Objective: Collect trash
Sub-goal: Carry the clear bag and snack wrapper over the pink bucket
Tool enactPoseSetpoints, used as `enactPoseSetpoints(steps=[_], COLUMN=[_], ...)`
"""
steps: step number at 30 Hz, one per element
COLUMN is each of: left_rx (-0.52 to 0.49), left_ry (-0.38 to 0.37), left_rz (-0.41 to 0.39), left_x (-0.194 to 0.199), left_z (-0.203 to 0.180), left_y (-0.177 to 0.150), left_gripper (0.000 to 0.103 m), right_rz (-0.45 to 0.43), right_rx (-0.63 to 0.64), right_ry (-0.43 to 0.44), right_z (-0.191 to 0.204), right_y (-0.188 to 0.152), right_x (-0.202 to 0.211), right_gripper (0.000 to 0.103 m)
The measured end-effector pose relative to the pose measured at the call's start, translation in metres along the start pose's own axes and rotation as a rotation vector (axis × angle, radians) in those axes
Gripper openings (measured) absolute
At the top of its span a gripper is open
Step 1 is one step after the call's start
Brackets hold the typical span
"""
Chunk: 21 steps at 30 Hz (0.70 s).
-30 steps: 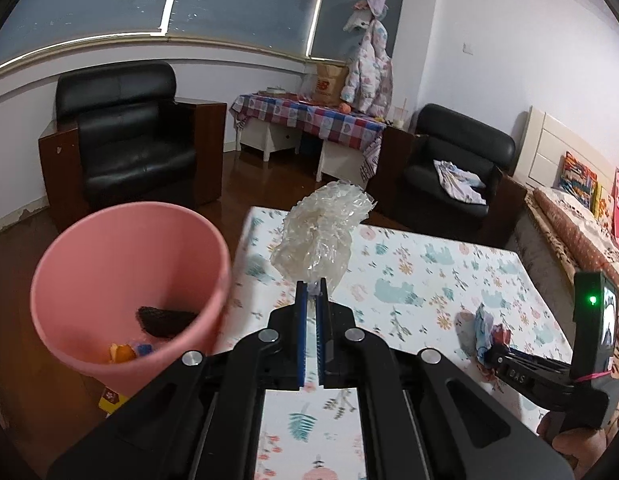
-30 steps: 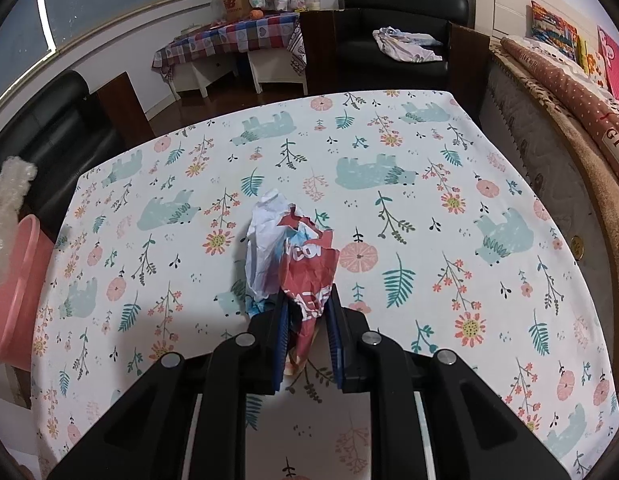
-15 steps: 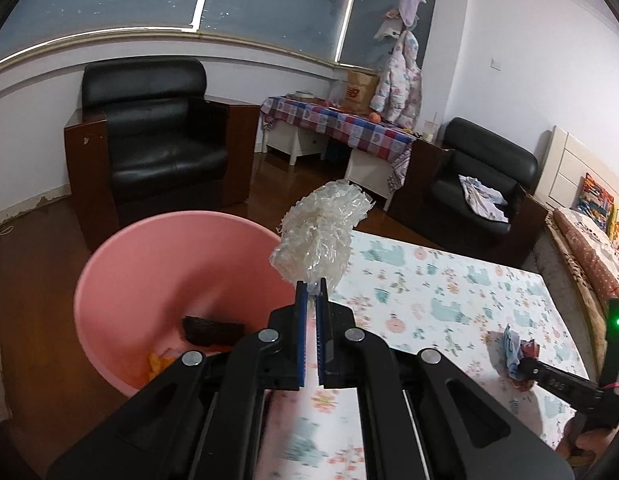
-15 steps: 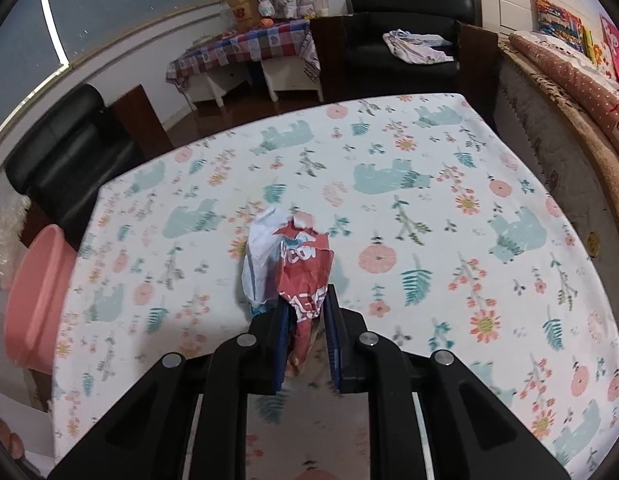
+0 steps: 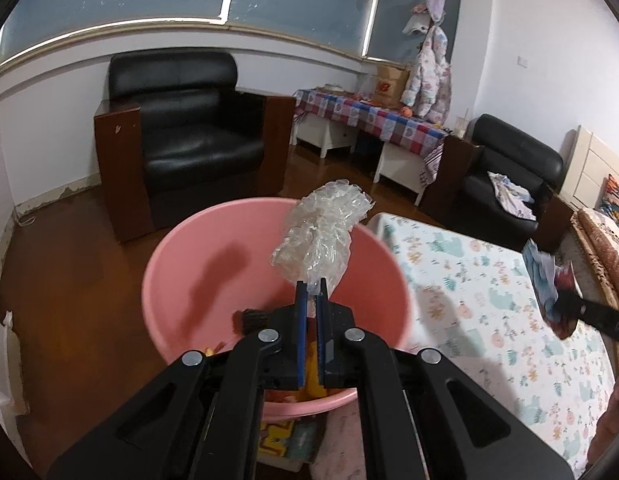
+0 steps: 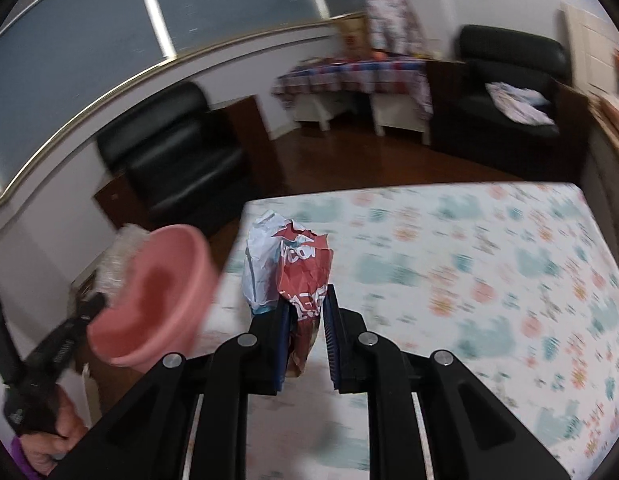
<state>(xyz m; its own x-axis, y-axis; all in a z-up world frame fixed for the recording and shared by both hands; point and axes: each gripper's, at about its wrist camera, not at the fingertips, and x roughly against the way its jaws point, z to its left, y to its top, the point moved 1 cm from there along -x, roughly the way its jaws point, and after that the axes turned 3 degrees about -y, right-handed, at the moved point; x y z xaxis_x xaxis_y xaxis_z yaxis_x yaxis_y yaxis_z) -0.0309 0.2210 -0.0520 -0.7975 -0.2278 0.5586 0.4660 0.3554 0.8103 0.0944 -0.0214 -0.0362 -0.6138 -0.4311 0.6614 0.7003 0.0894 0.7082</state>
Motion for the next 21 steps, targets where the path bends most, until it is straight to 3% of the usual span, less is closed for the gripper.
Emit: enactPoseSetpoints(steps=[10,21], left_rx=[0.028,0.036], left_ry=[0.038,0.050], left_rz=[0.065,0.089], left_x=[-0.006,-0.010], left_z=[0.030,0.038], left_y=[-0.002,-0.005], left_gripper=[0.003,0.003], right_rz=[0.071,0.119], right_rx=[0.121,0.195], right_ry=[0.156,0.185], right_z=[0.089,0.132], right_y=[0.012,0.007], right_x=[-0.038,-0.070], right_gripper=[0.015,0.015])
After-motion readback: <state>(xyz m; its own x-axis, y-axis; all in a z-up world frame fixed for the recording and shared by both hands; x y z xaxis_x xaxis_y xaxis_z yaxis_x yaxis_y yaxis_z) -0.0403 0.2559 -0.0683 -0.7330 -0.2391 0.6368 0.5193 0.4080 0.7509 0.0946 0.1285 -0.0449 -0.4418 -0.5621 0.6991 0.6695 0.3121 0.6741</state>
